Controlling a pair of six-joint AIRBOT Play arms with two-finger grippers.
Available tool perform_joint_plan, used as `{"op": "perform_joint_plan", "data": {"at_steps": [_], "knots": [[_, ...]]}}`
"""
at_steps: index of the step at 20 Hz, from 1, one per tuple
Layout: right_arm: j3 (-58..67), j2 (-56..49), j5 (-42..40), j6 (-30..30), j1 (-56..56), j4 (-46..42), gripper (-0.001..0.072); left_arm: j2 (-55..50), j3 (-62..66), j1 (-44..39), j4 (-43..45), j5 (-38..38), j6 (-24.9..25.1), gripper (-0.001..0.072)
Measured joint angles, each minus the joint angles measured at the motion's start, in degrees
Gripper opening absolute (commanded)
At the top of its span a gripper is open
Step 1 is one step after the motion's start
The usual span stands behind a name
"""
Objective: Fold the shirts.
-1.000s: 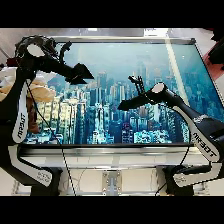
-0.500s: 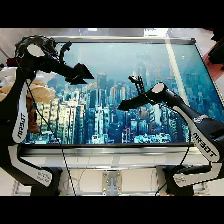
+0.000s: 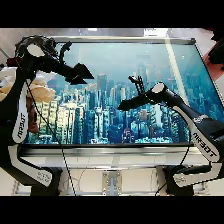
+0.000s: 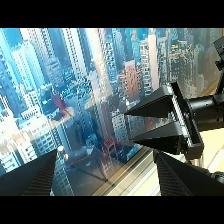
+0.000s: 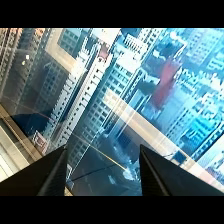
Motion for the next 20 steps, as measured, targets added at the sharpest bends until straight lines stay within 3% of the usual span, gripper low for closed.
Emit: {"op": "perform_joint_plan", "data": {"at_steps": [10, 20], "knots": [[0.0, 0.0, 0.0, 0.0, 0.0, 0.0, 0.0497, 0.0, 0.0, 0.0, 0.0, 0.0, 0.1, 0.0687], [0.0, 0.0, -1.9, 0.1, 0.1, 0.7, 0.0497, 0.0, 0.0, -0.3, -1.2, 4.9, 1.6, 0.0687]]}}
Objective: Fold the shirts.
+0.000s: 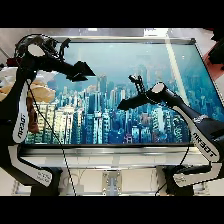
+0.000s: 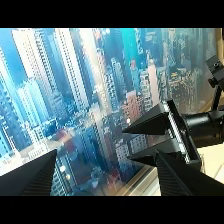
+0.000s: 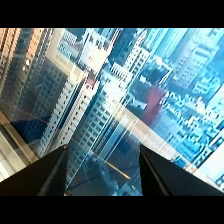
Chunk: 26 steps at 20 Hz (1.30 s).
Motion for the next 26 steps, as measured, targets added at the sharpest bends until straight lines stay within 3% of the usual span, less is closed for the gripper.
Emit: {"op": "perform_joint_plan", "data": {"at_steps": [6, 9, 10, 11, 12, 13, 15, 16, 17, 18, 20, 22, 24, 26], "knots": [[0.0, 0.0, -3.6, 0.2, 0.0, 0.5, 0.0496, 0.0, 0.0, 0.0, 0.4, 4.7, -1.2, 0.0686], [0.0, 0.0, -4.9, 0.2, 0.0, 0.7, 0.0496, 0.0, 0.0, 0.0, 5.0, 8.4, -1.4, 0.0685], [0.0, 0.0, -5.1, 0.2, 0.0, 0.8, 0.0496, 0.0, 0.0, 0.0, 7.9, 10.0, -1.6, 0.0631], [0.0, 0.0, -5.2, 0.2, 0.0, 0.8, 0.0496, 0.0, 0.0, 0.0, 11.2, 11.5, -1.6, 0.0449], [0.0, 0.0, -5.3, 0.2, 0.0, 0.7, 0.0496, 0.0, 0.0, 0.0, 14.9, 12.9, -1.6, 0.0201], [0.0, 0.0, -5.4, 0.2, 0.0, 0.7, 0.0496, 0.0, 0.0, 0.0, 19.1, 14.0, -1.7, 0.0047], [0.0, 0.0, -5.6, 0.2, 0.0, 0.6, 0.0496, 0.0, 0.0, 0.0, 26.9, 15.5, -1.8, 0.0087], [0.0, 0.0, -5.7, 0.2, 0.0, 0.4, 0.0496, 0.0, 0.0, 0.0, 30.6, 16.1, -1.8, 0.0274], [0.0, 0.0, -5.7, 0.2, 0.0, 0.3, 0.0496, 0.0, 0.0, 0.0, 34.4, 17.0, -1.8, 0.0565], [0.0, 0.0, -5.7, 0.2, 0.0, 0.1, 0.0496, 0.0, 0.0, 0.0, 39.0, 17.9, -1.8, 0.0714], [0.0, 0.0, -5.7, 0.2, 0.0, 0.0, 0.0496, 0.0, 0.0, 0.1, 49.8, 20.2, -3.2, 0.0707], [0.0, 0.0, -5.7, 0.2, 0.0, -0.3, 0.0496, 0.0, 0.0, 1.1, 61.6, 22.9, -8.0, 0.0705], [0.0, 0.0, -5.5, 0.2, 0.0, -0.6, 0.0496, 0.0, 0.0, 3.6, 69.2, 24.8, -15.5, 0.0705], [0.0, 0.0, -5.0, 0.2, 0.0, -1.7, 0.0496, -0.3, 0.0, 7.8, 70.6, 25.3, -24.1, 0.0706]]}}
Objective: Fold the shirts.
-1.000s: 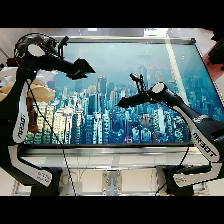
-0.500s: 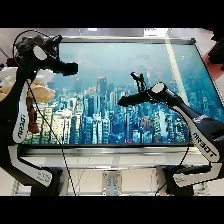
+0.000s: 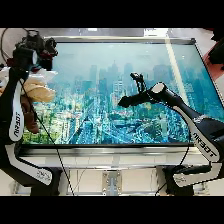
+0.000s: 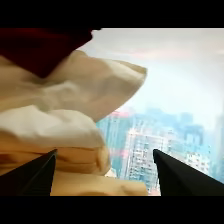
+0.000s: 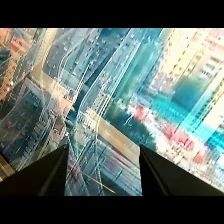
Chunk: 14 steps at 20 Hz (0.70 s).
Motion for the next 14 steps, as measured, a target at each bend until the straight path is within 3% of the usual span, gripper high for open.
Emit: {"op": "perform_joint_plan", "data": {"at_steps": [2, 5, 10, 14], "knots": [[0.0, 0.0, 0.3, 0.5, 0.0, -1.8, 0.0496, -0.8, 0.0, 5.1, -4.9, -0.5, -5.9, 0.0707], [0.0, 0.0, 0.8, 2.0, 0.0, -4.3, 0.0496, -3.2, 0.0, 12.6, -17.0, -3.4, -10.4, 0.0708], [0.0, 0.0, 0.8, 3.5, 0.0, -6.5, 0.0496, -10.2, 0.0, 19.1, -32.1, -9.1, -11.1, 0.0708], [0.0, 0.0, 0.6, 5.1, 0.0, -7.3, 0.0496, -14.3, 0.0, 20.3, -37.6, -6.2, -10.5, 0.0692]]}}
